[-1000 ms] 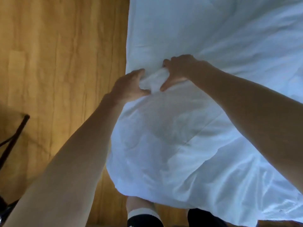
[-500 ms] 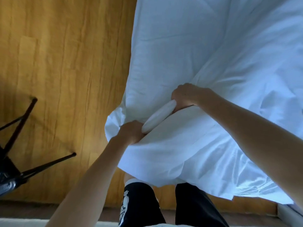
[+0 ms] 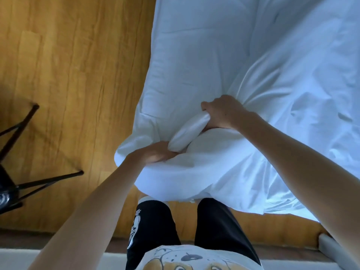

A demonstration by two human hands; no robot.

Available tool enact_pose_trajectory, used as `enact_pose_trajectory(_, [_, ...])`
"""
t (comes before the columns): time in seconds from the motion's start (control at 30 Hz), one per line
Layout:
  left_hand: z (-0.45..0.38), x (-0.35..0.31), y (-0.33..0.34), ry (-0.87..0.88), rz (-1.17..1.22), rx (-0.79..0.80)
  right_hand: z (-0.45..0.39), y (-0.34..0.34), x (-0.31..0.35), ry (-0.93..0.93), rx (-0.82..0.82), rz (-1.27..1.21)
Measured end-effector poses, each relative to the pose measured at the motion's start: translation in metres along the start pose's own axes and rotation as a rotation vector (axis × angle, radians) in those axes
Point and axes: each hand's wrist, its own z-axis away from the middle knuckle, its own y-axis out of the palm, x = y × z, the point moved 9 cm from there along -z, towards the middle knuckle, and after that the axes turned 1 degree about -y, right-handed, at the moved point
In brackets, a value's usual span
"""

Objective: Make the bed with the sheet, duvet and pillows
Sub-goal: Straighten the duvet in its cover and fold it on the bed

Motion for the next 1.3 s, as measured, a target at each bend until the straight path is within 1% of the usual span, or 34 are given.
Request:
enact_pose_trajectory(0.13, [0.044,-0.020,0.036,0.052,0.087,0.007,0.050,-0.005,0.002,-0.005,-0.100,-0.028])
enact_pose_trajectory(0.17, [0.055,-0.026,0.044,0.055,0.081,-0.018,0.062,-0.006,0.001,-0.007,-0.127,-0.029])
enact_pose_trajectory(0.23, [0.073,-0.036,0.060,0.020,-0.037,-0.145,0.085,-0.004,0.001,-0.041,-0.169,-0.005])
enact_pose_trajectory(0.27, [0.083,-0.045,0.068,0.007,-0.136,-0.241,0.097,-0.002,0.000,-0.064,-0.170,0.020])
enact_pose_trajectory(0.33, [0.100,-0.064,0.090,0.035,-0.286,-0.421,0.123,0.004,-0.005,-0.095,-0.149,0.066])
enact_pose_trajectory(0.4, [0.109,-0.082,0.120,0.062,-0.364,-0.535,0.151,0.018,-0.015,-0.125,-0.133,0.076])
enact_pose_trajectory(0.47, [0.111,-0.098,0.152,0.081,-0.410,-0.602,0.177,0.035,-0.029,-0.162,-0.130,0.053])
enact_pose_trajectory(0.53, [0.104,-0.113,0.188,0.077,-0.436,-0.635,0.201,0.057,-0.047,-0.169,-0.092,0.065])
enact_pose_trajectory(0.63, [0.085,-0.135,0.248,0.021,-0.475,-0.669,0.240,0.103,-0.079,-0.156,-0.021,0.105])
enact_pose_trajectory(0.7, [0.073,-0.152,0.291,-0.030,-0.459,-0.702,0.269,0.131,-0.100,-0.178,-0.039,0.099])
enact_pose_trajectory(0.8, [0.059,-0.192,0.361,-0.088,-0.442,-0.714,0.319,0.166,-0.145,-0.169,-0.062,0.089])
enact_pose_trajectory(0.83, [0.056,-0.210,0.385,-0.089,-0.439,-0.714,0.337,0.174,-0.160,-0.173,-0.095,0.088])
enact_pose_trajectory(0.9, [0.049,-0.250,0.428,-0.079,-0.389,-0.704,0.370,0.180,-0.194,-0.197,-0.221,0.116])
enact_pose_trajectory(0.97, [0.042,-0.284,0.468,-0.092,-0.384,-0.685,0.398,0.186,-0.227,-0.219,-0.285,0.130])
enact_pose_trajectory(1.03, [0.032,-0.322,0.508,0.014,-0.471,-0.623,0.427,0.196,-0.258,-0.227,-0.367,0.105])
enact_pose_trajectory(1.07, [0.025,-0.331,0.528,0.023,-0.588,-0.583,0.440,0.202,-0.269,-0.220,-0.408,0.114])
enact_pose_trajectory(1.1, [0.015,-0.336,0.549,0.045,-0.688,-0.497,0.451,0.216,-0.281,-0.177,-0.398,0.131])
enact_pose_trajectory(1.13, [0.003,-0.337,0.568,0.076,-0.716,-0.412,0.459,0.236,-0.292,-0.117,-0.311,0.138])
enact_pose_trajectory(1.2, [-0.015,-0.330,0.601,0.100,-0.691,-0.161,0.475,0.291,-0.306,0.001,-0.005,0.070])
enact_pose_trajectory(1.23, [-0.018,-0.332,0.598,0.123,-0.661,-0.166,0.483,0.312,-0.309,0.068,0.091,-0.024])
enact_pose_trajectory(1.27, [-0.019,-0.336,0.586,0.152,-0.633,-0.251,0.485,0.327,-0.308,0.123,0.125,-0.132])
enact_pose_trajectory(1.3, [-0.019,-0.336,0.570,0.170,-0.575,-0.335,0.484,0.335,-0.305,0.167,0.088,-0.238])
